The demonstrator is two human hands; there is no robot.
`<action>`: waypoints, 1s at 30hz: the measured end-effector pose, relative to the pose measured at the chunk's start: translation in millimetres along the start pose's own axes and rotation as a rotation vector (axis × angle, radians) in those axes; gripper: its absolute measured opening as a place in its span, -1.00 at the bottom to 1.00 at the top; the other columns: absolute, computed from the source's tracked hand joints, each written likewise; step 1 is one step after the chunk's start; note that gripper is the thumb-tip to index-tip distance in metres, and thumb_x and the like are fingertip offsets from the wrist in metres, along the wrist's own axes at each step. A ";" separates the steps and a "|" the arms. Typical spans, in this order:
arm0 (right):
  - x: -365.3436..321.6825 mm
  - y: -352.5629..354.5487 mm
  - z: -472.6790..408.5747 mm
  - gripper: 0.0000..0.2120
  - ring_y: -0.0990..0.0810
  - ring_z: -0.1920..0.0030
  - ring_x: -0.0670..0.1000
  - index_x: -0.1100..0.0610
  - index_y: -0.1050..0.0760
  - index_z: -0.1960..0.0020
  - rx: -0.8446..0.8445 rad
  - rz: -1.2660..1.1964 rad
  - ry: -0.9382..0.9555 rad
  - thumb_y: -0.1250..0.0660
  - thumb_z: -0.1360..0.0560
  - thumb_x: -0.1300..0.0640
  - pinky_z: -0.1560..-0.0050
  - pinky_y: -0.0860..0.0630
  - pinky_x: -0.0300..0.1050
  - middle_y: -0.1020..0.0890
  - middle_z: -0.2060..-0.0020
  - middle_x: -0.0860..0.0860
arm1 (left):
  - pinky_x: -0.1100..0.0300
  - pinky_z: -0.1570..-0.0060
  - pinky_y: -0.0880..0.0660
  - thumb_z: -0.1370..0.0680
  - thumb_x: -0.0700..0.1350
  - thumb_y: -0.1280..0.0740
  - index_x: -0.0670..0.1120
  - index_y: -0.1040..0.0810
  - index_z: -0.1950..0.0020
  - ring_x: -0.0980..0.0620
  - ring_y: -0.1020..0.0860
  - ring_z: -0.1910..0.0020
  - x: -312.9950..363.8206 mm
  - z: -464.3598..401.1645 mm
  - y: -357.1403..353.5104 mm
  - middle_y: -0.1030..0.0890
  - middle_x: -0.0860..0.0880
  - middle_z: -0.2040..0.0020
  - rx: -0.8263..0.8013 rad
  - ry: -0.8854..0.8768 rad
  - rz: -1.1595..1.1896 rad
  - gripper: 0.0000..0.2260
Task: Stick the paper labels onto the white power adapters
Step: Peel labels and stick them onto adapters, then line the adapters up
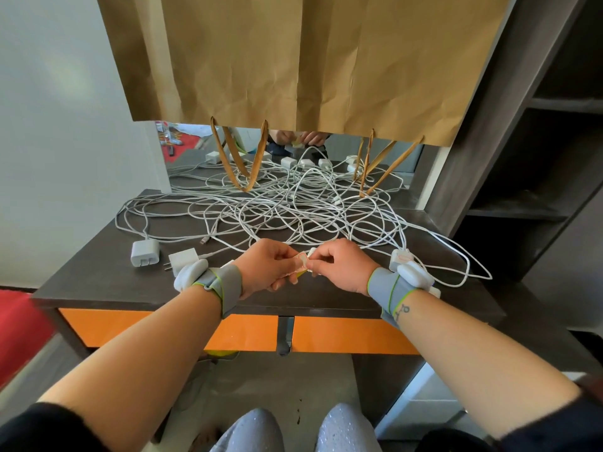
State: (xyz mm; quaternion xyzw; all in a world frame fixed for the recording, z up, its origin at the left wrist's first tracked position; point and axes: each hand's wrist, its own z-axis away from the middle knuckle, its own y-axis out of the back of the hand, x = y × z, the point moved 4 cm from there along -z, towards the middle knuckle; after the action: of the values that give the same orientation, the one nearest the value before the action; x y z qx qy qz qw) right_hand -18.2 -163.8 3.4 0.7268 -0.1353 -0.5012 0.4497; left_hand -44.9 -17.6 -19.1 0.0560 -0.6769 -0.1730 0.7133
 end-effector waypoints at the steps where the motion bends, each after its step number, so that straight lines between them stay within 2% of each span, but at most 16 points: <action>1: 0.4 0.1 -0.2 -0.85 -0.55 0.22 0.05 0.04 -0.59 0.26 -0.006 0.004 -0.004 -0.33 -0.47 0.08 0.08 -0.48 -0.04 -0.65 0.27 0.07 | 0.37 0.62 -0.27 -0.56 -0.18 -0.27 -0.12 -0.57 0.13 0.14 -0.32 0.64 0.3 0.0 -0.2 -0.59 0.01 0.45 -0.004 -0.003 -0.008 -0.89; 5: 2.0 1.3 -0.8 -0.84 -0.53 0.25 0.03 0.04 -0.58 0.28 -0.015 -0.034 -0.021 -0.33 -0.47 0.11 0.07 -0.48 -0.03 -0.66 0.27 0.11 | 0.36 0.62 -0.27 -0.56 -0.19 -0.27 -0.13 -0.56 0.14 0.13 -0.32 0.64 1.3 -0.6 -1.4 -0.59 -0.03 0.41 -0.025 -0.019 -0.017 -0.89; 9: 4.6 2.0 -1.7 -0.84 -0.55 0.22 0.09 0.07 -0.60 0.27 -0.017 -0.061 -0.032 -0.32 -0.47 0.12 0.03 -0.49 0.02 -0.67 0.22 0.16 | 0.37 0.61 -0.26 -0.56 -0.20 -0.27 -0.16 -0.57 0.07 0.14 -0.32 0.64 1.8 -1.8 -1.5 -0.58 0.02 0.45 -0.035 -0.021 -0.011 -0.90; 13: 6.4 2.7 -3.5 -0.84 -0.60 0.14 0.15 0.10 -0.62 0.22 -0.008 -0.065 -0.031 -0.31 -0.48 0.12 0.00 -0.51 0.03 -0.68 0.21 0.13 | 0.39 0.60 -0.27 -0.56 -0.18 -0.27 -0.15 -0.57 0.04 0.14 -0.32 0.64 2.4 -3.5 -0.9 -0.57 0.04 0.47 -0.033 -0.009 -0.026 -0.90; 16: 6.4 2.2 -4.4 -0.85 -0.59 0.18 0.11 0.08 -0.62 0.22 -0.010 -0.059 -0.028 -0.32 -0.48 0.09 0.02 -0.51 0.01 -0.68 0.23 0.12 | 0.36 0.61 -0.29 -0.56 -0.18 -0.27 -0.15 -0.57 0.05 0.13 -0.35 0.64 2.0 -5.0 -0.1 -0.56 0.02 0.46 -0.014 0.003 -0.038 -0.90; 20: 7.3 1.6 -4.9 -0.85 -0.59 0.16 0.14 0.11 -0.62 0.20 -0.014 -0.048 -0.025 -0.33 -0.47 0.10 0.04 -0.50 -0.01 -0.67 0.22 0.14 | 0.32 0.60 -0.34 -0.55 -0.15 -0.29 -0.14 -0.57 0.06 0.12 -0.42 0.61 2.2 -6.9 0.2 -0.58 0.01 0.45 -0.027 0.009 -0.069 -0.90; 23: 8.1 1.4 -6.9 -0.85 -0.55 0.23 0.05 0.12 -0.62 0.20 -0.021 -0.059 -0.032 -0.32 -0.48 0.11 0.07 -0.49 -0.04 -0.66 0.26 0.10 | 0.32 0.58 -0.37 -0.55 -0.16 -0.28 -0.12 -0.58 0.06 0.11 -0.45 0.59 2.6 -8.0 1.0 -0.58 0.02 0.45 -0.037 0.009 -0.076 -0.91; 27: 9.5 3.0 -7.7 -0.85 -0.51 0.30 -0.10 0.15 -0.62 0.16 -0.019 -0.088 -0.033 -0.30 -0.50 0.14 0.13 -0.45 -0.16 -0.60 0.35 -0.10 | 0.33 0.59 -0.37 -0.56 -0.21 -0.25 -0.07 -0.57 0.08 0.11 -0.46 0.60 2.8 -8.3 1.5 -0.57 0.02 0.46 -0.051 0.014 -0.055 -0.88; 30: 10.0 5.0 -7.5 -0.85 -0.54 0.23 -0.06 0.16 -0.63 0.12 -0.013 -0.087 -0.023 -0.30 -0.50 0.13 0.08 -0.46 -0.16 -0.66 0.26 0.02 | 0.33 0.58 -0.39 -0.56 -0.19 -0.26 -0.07 -0.57 0.07 0.10 -0.48 0.59 2.4 -9.2 1.0 -0.56 0.00 0.44 -0.053 0.016 -0.026 -0.90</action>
State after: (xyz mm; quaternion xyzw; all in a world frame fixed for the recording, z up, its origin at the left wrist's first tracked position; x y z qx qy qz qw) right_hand -5.9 -169.2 2.0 0.7232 -0.1059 -0.5295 0.4306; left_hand -35.6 -18.9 -17.2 0.0474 -0.6654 -0.1998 0.7177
